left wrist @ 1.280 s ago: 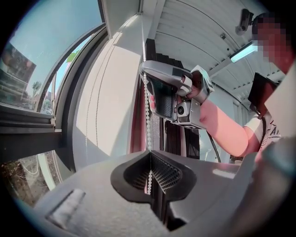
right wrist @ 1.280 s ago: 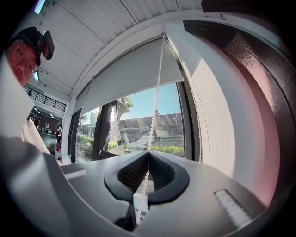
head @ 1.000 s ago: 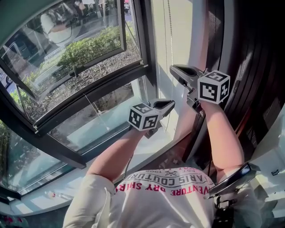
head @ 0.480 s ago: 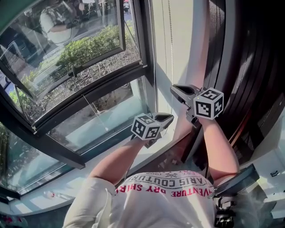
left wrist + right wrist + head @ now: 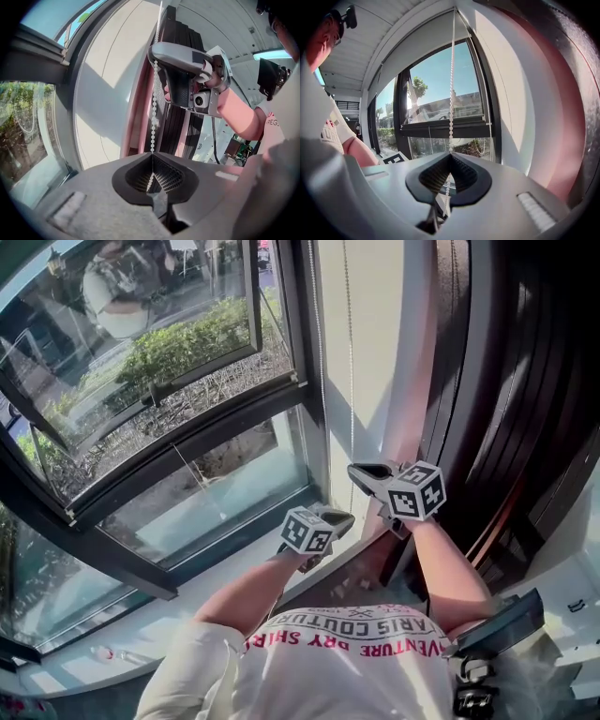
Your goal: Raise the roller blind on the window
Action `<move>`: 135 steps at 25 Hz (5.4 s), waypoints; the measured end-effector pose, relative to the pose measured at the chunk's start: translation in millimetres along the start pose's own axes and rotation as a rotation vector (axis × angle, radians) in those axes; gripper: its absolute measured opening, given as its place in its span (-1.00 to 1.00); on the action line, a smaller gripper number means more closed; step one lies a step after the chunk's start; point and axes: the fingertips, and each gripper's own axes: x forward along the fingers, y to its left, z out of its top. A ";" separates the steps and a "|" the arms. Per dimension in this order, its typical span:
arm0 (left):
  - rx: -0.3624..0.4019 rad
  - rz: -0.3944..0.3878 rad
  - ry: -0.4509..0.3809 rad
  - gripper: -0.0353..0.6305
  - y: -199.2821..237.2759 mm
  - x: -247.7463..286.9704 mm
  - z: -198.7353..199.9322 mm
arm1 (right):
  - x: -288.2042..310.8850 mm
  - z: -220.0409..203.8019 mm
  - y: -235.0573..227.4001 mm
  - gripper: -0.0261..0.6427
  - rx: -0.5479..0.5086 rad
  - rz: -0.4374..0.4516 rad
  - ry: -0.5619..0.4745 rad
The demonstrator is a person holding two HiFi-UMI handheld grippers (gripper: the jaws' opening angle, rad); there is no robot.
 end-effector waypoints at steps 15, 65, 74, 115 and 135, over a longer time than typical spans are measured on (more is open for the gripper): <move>0.086 -0.100 -0.064 -0.77 -25.7 -18.7 22.2 | -10.5 -7.6 3.3 -0.91 0.065 0.000 -0.034; 0.252 -0.118 -0.406 -0.54 -45.6 -139.9 328.2 | -28.4 -9.9 18.5 -0.91 0.077 0.003 -0.068; 0.221 -0.167 -0.405 -0.76 -50.0 -132.8 328.6 | -28.4 -9.3 19.4 -0.91 0.080 0.005 -0.071; 0.185 -0.107 -0.333 -0.88 -3.8 -98.7 230.5 | 26.1 -110.2 18.3 -0.90 0.171 0.017 0.147; 0.157 -0.037 -0.290 -0.88 7.7 -72.3 170.4 | 33.5 -172.1 10.6 -0.90 0.184 -0.001 0.287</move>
